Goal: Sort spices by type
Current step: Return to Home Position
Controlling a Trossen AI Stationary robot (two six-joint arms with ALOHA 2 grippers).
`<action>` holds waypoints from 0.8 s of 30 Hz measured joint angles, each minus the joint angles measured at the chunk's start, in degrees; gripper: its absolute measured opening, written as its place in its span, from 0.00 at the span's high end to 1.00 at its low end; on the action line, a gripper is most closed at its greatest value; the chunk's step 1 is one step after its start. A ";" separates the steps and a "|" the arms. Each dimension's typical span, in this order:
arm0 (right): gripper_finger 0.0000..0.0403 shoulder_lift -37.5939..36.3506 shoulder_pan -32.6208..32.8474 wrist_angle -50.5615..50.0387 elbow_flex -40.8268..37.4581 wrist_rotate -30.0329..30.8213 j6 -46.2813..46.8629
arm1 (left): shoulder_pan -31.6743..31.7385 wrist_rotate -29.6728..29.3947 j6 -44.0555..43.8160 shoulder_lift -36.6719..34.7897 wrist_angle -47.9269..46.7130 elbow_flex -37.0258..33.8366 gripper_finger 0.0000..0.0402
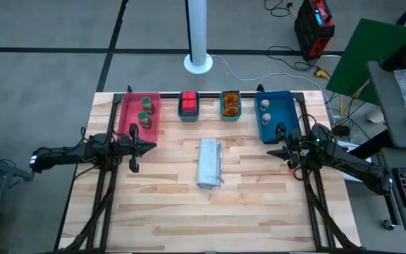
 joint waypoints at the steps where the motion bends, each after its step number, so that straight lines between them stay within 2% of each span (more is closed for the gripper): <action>1: 0.51 0.00 0.00 0.00 0.00 0.05 0.00 | 0.00 0.00 0.00 0.00 0.02 0.00 1.00; 8: 0.51 0.00 0.00 -0.02 0.00 7.49 -0.02 | 0.00 0.00 0.00 0.00 0.00 0.02 1.00; 24: 0.51 0.00 -0.02 -0.02 0.00 7.51 -0.05 | 0.00 0.02 0.00 0.00 -0.02 0.02 1.00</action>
